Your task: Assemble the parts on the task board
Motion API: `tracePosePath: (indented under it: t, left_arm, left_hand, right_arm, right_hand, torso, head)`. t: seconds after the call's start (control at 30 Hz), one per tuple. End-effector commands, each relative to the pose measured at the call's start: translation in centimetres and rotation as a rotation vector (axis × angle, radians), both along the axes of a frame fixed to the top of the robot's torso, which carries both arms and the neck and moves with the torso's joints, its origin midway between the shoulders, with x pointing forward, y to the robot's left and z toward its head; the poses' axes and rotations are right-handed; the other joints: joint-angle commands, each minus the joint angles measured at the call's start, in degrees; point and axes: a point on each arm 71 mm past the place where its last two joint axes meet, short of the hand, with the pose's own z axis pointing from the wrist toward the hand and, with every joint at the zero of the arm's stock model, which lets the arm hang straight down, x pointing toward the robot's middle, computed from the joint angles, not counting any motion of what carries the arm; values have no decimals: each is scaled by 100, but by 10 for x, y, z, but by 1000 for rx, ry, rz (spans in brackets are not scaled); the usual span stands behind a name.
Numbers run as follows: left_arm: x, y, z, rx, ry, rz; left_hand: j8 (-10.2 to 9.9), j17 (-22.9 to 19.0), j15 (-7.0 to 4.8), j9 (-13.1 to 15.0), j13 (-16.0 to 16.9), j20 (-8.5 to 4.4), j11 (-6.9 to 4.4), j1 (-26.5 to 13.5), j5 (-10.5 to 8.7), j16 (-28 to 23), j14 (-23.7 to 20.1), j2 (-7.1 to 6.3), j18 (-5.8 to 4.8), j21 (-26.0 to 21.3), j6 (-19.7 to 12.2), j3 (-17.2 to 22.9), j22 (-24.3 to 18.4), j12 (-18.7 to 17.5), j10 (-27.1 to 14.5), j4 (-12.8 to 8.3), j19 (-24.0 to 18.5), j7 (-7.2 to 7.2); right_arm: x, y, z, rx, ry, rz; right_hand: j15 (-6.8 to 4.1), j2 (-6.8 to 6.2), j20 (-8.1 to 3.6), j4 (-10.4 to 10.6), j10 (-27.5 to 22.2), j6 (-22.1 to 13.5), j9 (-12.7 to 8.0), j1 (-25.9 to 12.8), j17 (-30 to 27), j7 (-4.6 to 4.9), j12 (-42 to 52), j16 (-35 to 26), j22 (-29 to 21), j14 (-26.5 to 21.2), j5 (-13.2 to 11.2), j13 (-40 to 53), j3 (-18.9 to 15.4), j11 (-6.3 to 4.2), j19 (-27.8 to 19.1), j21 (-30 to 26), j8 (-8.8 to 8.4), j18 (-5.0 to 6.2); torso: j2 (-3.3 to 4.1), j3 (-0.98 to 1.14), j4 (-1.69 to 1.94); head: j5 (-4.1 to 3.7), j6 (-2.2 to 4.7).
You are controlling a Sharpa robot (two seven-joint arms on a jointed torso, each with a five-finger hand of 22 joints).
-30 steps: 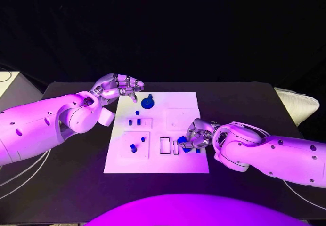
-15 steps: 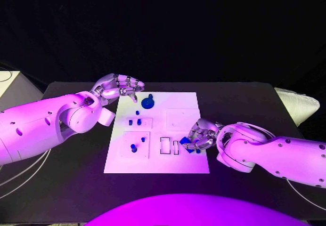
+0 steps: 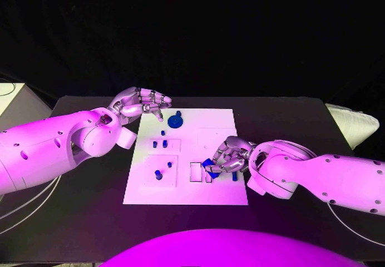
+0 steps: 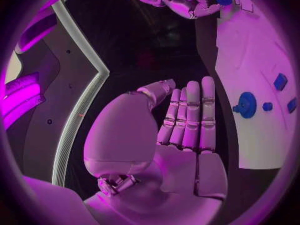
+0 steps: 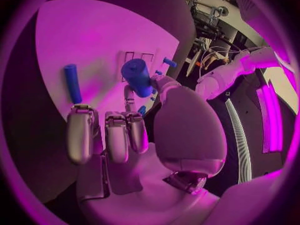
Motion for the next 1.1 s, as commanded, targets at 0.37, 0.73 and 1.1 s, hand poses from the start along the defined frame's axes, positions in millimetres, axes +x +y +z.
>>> tracePosePath:
  t: [0.37, 0.73, 1.1]
  left_arm:
    - [-1, -5, 1, -12, 5, -25]
    - [-1, -5, 0, -11, 6, -25]
    - [-1, -4, 0, -9, 8, -25]
  left_hand:
    - [34, -9, -14, -7, -14, 7, 12, 22, 21, -10, -45, 28, 91, -23, -33, -13, -7, 31, -36, -17, 22, -10]
    - [39, -10, -13, -7, -17, 7, 13, 21, 20, -10, -46, 28, 90, -23, -32, -13, -8, 31, -40, -16, 22, -10]
    - [37, -11, -13, -8, -18, 7, 13, 21, 20, -10, -47, 26, 90, -23, -36, -14, -8, 31, -41, -16, 22, -9]
  right_arm:
    - [10, 23, -8, -57, -83, 85]
    - [12, 35, -12, -90, -118, 132]
    - [9, 39, -16, -117, -78, 172]
  right_hand:
    - [-31, -16, -42, -196, 523, 78, 88, -172, 1508, -60, 19, 23, 1168, 606, -289, 1384, 329, -27, 391, 23, 151, -97]
    - [-34, -15, -42, -208, 525, 76, 97, -188, 1508, -63, 21, 23, 1175, 606, -387, 1386, 364, -30, 394, 37, 162, -99]
    - [-29, 12, -40, -182, 545, 85, 107, -310, 1508, -61, 56, 23, 1190, 606, -543, 1414, 382, -26, 402, 77, 178, -107]
  torso:
    - [0, -2, 17]
    - [7, -1, 14]
    - [0, -4, 5]
  head:
    - [32, 0]
    - [61, 0]
    - [73, 0]
